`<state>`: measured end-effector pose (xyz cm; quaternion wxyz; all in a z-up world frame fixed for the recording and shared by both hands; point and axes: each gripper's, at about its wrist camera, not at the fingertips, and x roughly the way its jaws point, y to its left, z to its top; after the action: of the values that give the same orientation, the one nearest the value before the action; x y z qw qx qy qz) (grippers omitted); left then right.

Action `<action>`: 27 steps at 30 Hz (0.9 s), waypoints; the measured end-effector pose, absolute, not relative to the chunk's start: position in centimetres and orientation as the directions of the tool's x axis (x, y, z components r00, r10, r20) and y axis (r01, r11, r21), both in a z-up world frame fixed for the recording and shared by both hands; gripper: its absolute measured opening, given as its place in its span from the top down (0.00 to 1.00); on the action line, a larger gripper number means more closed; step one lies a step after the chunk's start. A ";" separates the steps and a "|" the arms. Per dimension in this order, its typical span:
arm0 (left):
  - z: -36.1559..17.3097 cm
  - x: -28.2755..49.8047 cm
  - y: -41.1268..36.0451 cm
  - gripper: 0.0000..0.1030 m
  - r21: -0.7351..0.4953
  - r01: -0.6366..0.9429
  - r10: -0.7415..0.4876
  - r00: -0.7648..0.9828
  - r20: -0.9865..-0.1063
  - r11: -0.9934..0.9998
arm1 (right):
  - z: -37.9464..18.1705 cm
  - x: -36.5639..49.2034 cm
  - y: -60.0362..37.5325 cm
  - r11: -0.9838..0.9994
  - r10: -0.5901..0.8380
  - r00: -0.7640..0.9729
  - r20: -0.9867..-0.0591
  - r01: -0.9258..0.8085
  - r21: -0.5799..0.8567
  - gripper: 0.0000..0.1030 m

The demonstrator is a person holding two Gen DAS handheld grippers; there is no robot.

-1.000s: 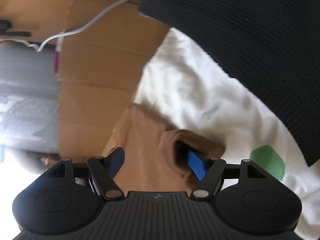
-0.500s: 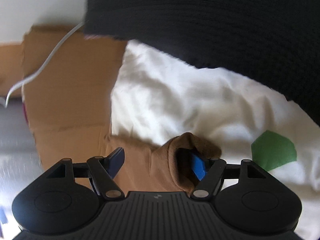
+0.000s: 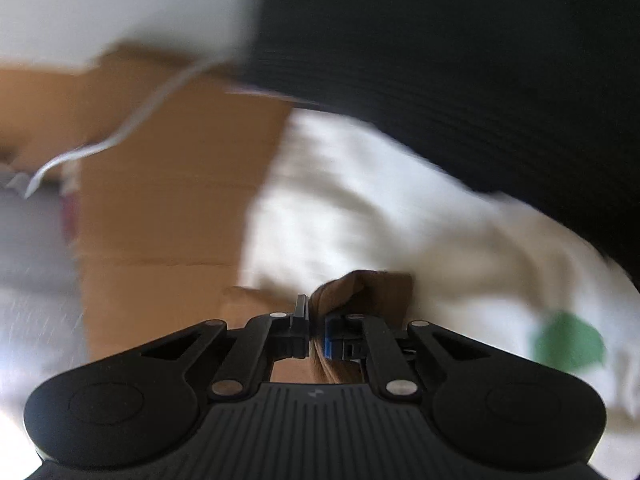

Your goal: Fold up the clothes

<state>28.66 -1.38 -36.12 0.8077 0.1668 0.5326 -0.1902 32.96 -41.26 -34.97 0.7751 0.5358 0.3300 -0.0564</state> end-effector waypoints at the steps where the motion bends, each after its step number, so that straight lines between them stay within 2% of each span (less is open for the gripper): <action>1: -36.1 28.7 -1.2 0.00 0.066 0.485 -0.130 0.360 -0.924 0.872 | -34.0 33.2 -40.7 0.476 0.268 0.792 -0.548 0.386 0.790 0.97; 5: -36.0 28.6 -0.5 0.00 0.065 0.485 -0.132 0.361 -0.923 0.872 | -30.5 33.5 -38.2 0.688 0.281 0.827 -0.487 0.180 0.703 0.97; 11: -36.0 28.5 0.8 0.00 0.062 0.486 -0.137 0.364 -0.921 0.872 | -29.0 31.9 -34.4 0.874 0.294 0.815 -0.500 -0.018 0.485 0.98; 16: -35.9 28.5 1.8 0.00 0.058 0.486 -0.141 0.363 -0.921 0.872 | -27.1 29.6 -29.9 0.924 0.369 0.788 -0.493 -0.252 0.289 0.98; 20: -35.6 28.7 2.9 0.02 0.045 0.488 -0.151 0.356 -0.922 0.872 | -27.8 29.2 -26.7 0.885 0.466 0.701 -0.540 -0.357 0.300 0.98; 24: -34.6 28.2 3.3 0.15 0.037 0.491 -0.176 0.380 -0.908 0.870 | -29.7 28.9 -24.5 0.874 0.485 0.637 -0.599 -0.371 0.313 0.95; 26: -33.7 26.8 -1.7 0.20 0.035 0.481 -0.180 0.394 -0.901 0.876 | -30.5 28.7 -24.1 0.877 0.479 0.607 -0.634 -0.365 0.314 0.84; 27: -33.6 26.7 -3.7 0.20 0.032 0.473 -0.183 0.401 -0.898 0.881 | -30.9 28.5 -24.0 0.877 0.479 0.591 -0.649 -0.363 0.316 0.66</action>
<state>26.73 -3.67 -33.56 0.8247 0.1421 0.5102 -0.1986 28.50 -24.05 -30.88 0.8888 0.0750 0.3850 0.2368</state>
